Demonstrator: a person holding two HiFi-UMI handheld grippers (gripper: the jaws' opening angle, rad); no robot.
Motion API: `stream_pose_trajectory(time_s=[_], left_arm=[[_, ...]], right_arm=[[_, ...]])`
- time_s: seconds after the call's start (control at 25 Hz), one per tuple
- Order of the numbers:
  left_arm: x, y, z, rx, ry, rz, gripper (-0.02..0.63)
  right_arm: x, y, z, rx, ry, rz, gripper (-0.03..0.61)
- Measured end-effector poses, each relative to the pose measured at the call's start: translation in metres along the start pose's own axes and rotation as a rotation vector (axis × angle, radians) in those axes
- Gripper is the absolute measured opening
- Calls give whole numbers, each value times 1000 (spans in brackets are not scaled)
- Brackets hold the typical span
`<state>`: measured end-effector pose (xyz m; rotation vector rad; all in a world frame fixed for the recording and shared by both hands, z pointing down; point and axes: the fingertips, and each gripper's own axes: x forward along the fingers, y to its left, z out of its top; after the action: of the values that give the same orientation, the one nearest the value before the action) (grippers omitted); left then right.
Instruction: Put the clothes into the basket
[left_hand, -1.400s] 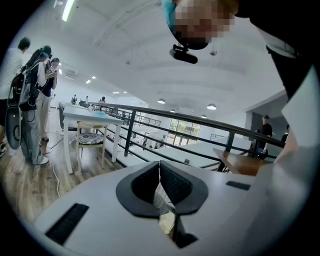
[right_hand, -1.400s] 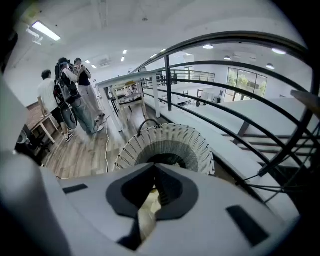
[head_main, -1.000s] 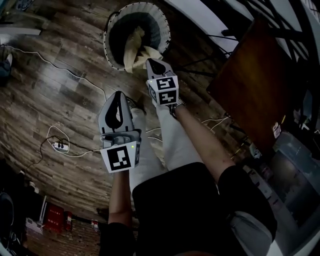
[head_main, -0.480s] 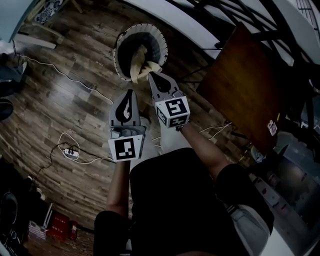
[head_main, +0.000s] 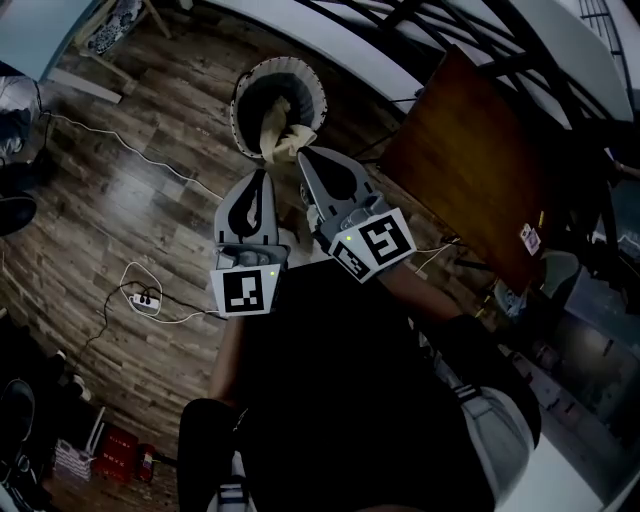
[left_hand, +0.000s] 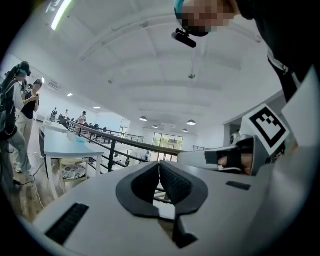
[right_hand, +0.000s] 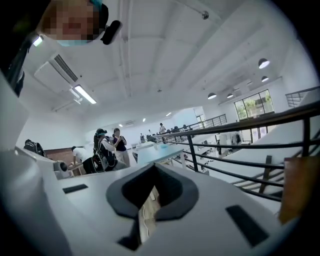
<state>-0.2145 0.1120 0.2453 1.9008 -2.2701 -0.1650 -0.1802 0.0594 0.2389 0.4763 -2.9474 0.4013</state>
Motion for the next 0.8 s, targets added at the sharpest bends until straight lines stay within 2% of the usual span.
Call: stream_pose_trajectory(time_s=[0.2,0.32,0.56,0.8], left_arm=[[-7,-25,18,73,-10,-90,14],[-13,-34,29,104,-15,-111,14],[-24,-30,53,56,-54,-58,14],[-26,-41,64,96,-82,-42,14]], right_arm=[[-15,21,27,-29,-30,20,9],[-20,28,38,-66,-41,30,9],[-26,43,71,-126,-125,51,9],[-33,51,75,-127,-131,111,9]])
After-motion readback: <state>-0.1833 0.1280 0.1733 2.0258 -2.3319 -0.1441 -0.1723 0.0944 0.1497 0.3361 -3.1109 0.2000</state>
